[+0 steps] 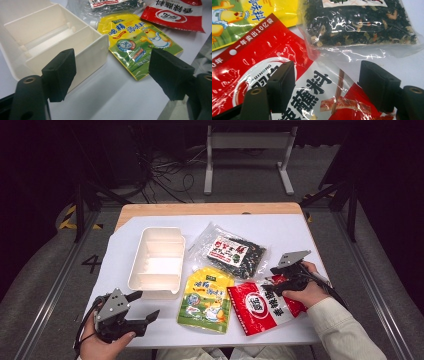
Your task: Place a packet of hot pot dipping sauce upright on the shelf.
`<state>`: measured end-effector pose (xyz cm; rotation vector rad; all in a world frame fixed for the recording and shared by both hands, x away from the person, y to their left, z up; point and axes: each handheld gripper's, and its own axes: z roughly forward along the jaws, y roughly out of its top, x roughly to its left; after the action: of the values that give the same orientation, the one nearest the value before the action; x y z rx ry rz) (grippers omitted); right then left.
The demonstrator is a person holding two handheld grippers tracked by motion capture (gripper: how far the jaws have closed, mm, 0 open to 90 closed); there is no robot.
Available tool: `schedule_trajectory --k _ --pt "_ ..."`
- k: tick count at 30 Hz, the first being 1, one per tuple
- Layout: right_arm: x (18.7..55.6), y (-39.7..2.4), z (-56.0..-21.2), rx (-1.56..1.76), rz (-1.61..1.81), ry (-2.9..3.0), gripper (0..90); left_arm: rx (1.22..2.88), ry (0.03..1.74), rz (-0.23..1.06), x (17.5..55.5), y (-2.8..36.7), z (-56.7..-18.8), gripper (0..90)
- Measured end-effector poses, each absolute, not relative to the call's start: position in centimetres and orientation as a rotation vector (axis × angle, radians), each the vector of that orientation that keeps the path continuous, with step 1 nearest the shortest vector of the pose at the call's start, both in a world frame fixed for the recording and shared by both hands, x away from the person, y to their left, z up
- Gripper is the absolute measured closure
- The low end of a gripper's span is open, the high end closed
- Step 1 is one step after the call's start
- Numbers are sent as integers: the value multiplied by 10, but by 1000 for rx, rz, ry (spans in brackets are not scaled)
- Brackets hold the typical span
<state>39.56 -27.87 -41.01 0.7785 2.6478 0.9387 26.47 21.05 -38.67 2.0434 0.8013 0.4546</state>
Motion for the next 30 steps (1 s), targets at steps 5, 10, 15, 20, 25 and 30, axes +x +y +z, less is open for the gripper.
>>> schedule_trajectory --k 5,10,15,20,25,30 --pt "402 -277 -418 786 905 2678 278 2042 782 454 264 209 -388 219" --pt "409 -276 -428 794 870 2715 244 2020 761 456 263 208 -388 249" --pt "411 -275 -431 778 853 2752 231 1999 765 459 263 208 -389 247" --pt "409 -272 -434 732 787 2809 259 1985 787 449 263 211 -391 306" --pt "407 -269 -433 718 732 2822 285 1956 790 450 263 215 -392 342" --pt "403 -268 -427 722 664 2826 422 1952 787 441 262 215 -392 348"
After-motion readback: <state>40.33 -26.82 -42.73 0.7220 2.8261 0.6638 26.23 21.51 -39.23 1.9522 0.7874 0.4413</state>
